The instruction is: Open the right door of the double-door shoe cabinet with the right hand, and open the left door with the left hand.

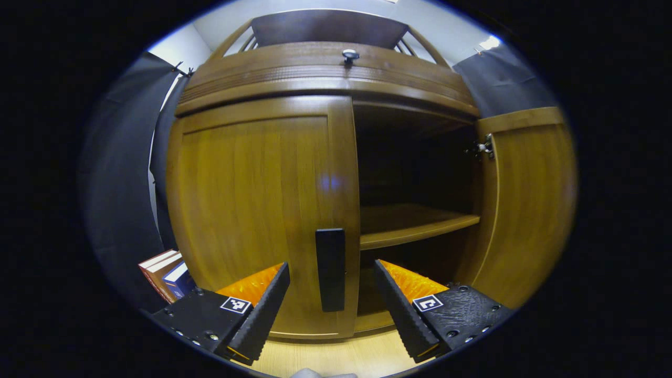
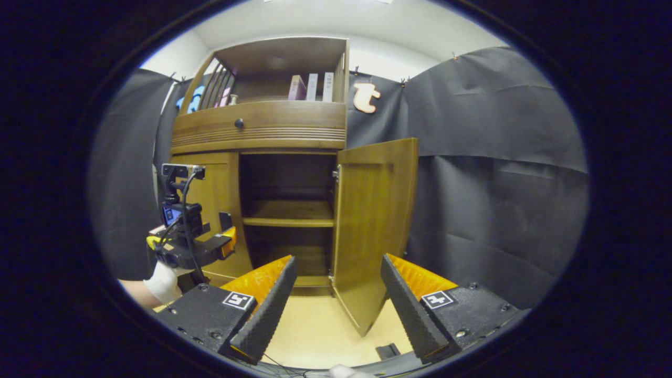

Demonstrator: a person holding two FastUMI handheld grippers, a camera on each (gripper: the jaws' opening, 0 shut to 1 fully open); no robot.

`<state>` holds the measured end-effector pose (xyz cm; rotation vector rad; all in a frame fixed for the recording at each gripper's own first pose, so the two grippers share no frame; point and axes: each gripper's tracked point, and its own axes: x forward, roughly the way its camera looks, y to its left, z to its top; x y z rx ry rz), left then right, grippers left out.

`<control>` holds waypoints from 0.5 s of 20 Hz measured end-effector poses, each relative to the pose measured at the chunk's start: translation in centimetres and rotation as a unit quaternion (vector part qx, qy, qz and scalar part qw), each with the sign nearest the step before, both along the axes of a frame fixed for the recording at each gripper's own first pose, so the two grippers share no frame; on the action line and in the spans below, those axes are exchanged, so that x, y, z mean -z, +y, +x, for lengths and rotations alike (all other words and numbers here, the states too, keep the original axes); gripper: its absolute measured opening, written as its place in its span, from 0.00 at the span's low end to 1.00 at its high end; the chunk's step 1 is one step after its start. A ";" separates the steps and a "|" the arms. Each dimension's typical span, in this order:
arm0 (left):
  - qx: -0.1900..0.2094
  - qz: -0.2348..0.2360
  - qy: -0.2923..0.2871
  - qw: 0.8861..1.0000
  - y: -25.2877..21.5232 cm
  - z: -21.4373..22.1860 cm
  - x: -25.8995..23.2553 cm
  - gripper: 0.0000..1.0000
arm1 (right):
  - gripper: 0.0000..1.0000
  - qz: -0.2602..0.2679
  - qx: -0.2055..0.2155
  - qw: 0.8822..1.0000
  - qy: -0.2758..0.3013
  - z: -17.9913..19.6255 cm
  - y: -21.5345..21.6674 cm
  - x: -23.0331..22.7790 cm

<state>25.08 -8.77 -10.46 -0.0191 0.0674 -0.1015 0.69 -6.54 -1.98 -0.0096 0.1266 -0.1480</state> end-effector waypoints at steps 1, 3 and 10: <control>0.005 -0.003 0.002 1.000 -0.2 0.5 0.4 0.96 | 1.00 -0.002 0.007 1.000 0.003 -0.4 -0.6 0.2; 0.000 0.000 0.007 1.000 0.0 1.3 1.1 0.99 | 1.00 -0.005 0.017 1.000 0.007 -0.8 -1.2 0.5; 0.011 -0.011 0.021 1.000 -0.3 3.1 2.6 0.55 | 1.00 -0.008 0.016 1.000 0.025 -1.1 -1.5 1.2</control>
